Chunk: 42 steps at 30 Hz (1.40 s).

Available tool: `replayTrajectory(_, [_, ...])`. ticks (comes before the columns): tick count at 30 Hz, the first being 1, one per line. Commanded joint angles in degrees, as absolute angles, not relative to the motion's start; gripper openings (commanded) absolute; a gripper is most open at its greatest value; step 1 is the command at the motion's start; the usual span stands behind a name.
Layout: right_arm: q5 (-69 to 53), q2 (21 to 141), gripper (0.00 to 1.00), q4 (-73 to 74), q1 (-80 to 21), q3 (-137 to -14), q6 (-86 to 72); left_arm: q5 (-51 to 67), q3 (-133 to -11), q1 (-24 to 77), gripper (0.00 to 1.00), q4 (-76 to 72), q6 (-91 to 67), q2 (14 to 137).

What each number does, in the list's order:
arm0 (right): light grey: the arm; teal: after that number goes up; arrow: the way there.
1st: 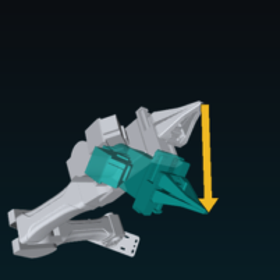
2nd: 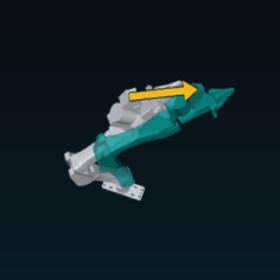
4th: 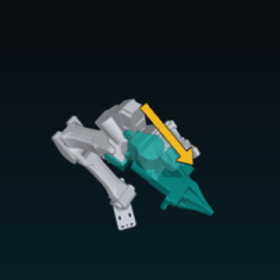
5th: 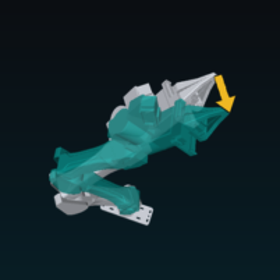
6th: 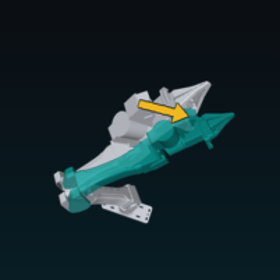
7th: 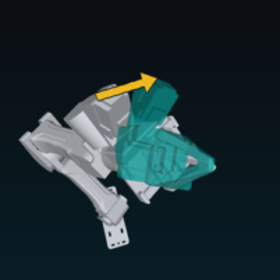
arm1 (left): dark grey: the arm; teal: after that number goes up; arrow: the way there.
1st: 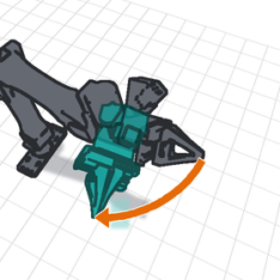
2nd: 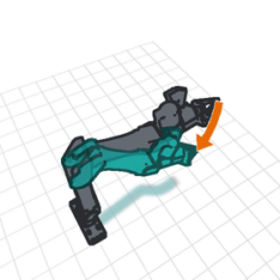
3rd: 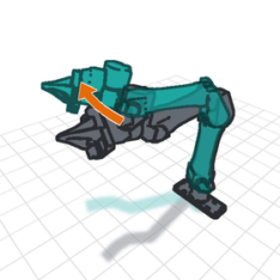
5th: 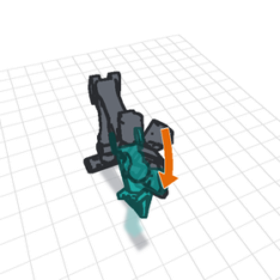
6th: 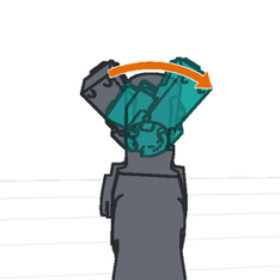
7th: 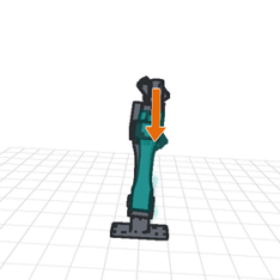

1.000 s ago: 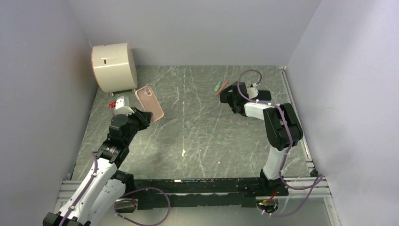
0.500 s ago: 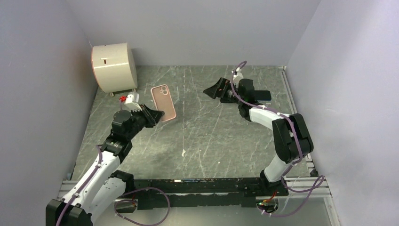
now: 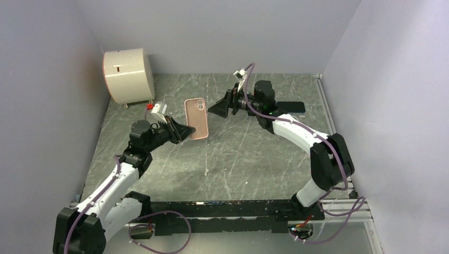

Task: Take the phone out of the phone case
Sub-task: Place the phone case at the center of the board.

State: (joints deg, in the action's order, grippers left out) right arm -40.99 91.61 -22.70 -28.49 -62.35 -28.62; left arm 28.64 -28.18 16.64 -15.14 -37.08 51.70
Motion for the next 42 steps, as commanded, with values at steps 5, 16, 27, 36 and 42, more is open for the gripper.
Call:
replayTrajectory(5, [-45.6, 91.8, 0.78, -22.1, -31.1, -67.3, -27.9, 36.1, -29.6, 16.8, 0.03, -21.8, -37.1, 53.5])
replayTrajectory(16, [-50.4, 94.1, 0.38, -25.7, -31.7, -67.6, -33.1, 38.4, -30.4, 17.3, 0.03, -22.3, -36.7, 55.1])
replayTrajectory(27, [-48.2, 90.9, 0.00, -26.4, -30.1, -63.5, -37.1, 29.9, -31.1, 17.6, 0.18, -15.4, -34.9, 53.3])
replayTrajectory(36, [-34.3, 85.4, 0.00, -26.7, -22.8, -52.1, -48.2, 16.8, -31.8, 17.6, 0.62, -6.2, -33.8, 48.8])
replayTrajectory(42, [-19.3, 81.3, 0.00, -22.3, -16.3, -44.2, -55.9, 11.4, -31.3, 17.6, 0.71, -3.7, -34.0, 46.1])
